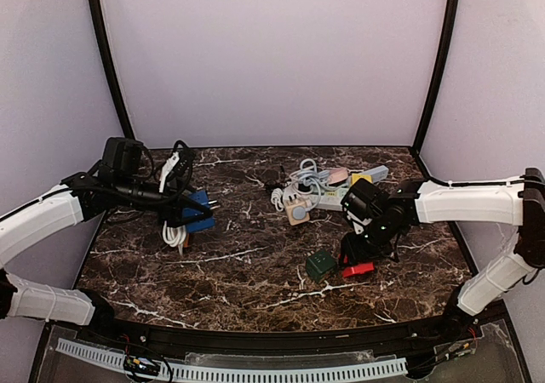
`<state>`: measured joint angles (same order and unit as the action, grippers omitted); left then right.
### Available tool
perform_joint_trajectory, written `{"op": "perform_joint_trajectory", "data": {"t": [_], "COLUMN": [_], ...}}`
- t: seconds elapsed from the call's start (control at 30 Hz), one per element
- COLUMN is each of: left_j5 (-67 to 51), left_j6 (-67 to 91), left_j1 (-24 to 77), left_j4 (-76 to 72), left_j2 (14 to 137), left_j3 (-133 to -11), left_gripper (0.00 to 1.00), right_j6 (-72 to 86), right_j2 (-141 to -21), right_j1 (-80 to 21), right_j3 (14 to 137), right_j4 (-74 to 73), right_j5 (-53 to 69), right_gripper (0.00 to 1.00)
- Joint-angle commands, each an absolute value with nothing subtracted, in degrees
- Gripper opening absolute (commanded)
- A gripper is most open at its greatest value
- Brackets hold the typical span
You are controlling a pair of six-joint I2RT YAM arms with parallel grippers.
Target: Pull the plug off the socket
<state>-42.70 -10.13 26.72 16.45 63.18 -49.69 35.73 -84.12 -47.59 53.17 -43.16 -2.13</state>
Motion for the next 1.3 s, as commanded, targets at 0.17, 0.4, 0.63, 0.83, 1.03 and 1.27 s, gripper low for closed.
{"op": "perform_joint_trajectory", "data": {"t": [0.17,0.4,0.63,0.83,1.03,1.27], "left_j5": [-44.78,-45.26,-47.90,-52.19,-53.25,-52.45], "left_j6": [-10.11,-9.84,-7.60,-2.32,4.64,14.63], "left_j1": [26.35,26.39,26.45,28.57,34.88,40.59], "left_j4": [14.94,14.65,12.58,6.85,-1.47,-15.28], "left_j2": [63.10,63.11,63.07,62.78,61.40,62.43], "left_j3": [-50.45,-50.45,-50.30,-50.24,-50.47,-49.49], "left_gripper": [0.01,0.01,0.01,0.01,0.01,0.01], "right_j6": [36.28,36.05,33.27,29.03,29.33,27.43], "right_j2": [-83.49,-81.94,-75.98,-66.79,-62.64,-69.27], "right_j1": [-46.51,-46.36,-46.32,-47.02,-50.33,-57.83], "right_j3": [52.82,52.98,54.52,54.04,52.45,56.72], "right_j4": [-41.51,-41.58,-41.00,-28.14,-9.68,0.96], "right_j5": [-1.76,-1.81,-0.54,11.66,22.11,22.81], "right_gripper": [0.72,0.82,0.84,0.86,0.90,0.90]}}
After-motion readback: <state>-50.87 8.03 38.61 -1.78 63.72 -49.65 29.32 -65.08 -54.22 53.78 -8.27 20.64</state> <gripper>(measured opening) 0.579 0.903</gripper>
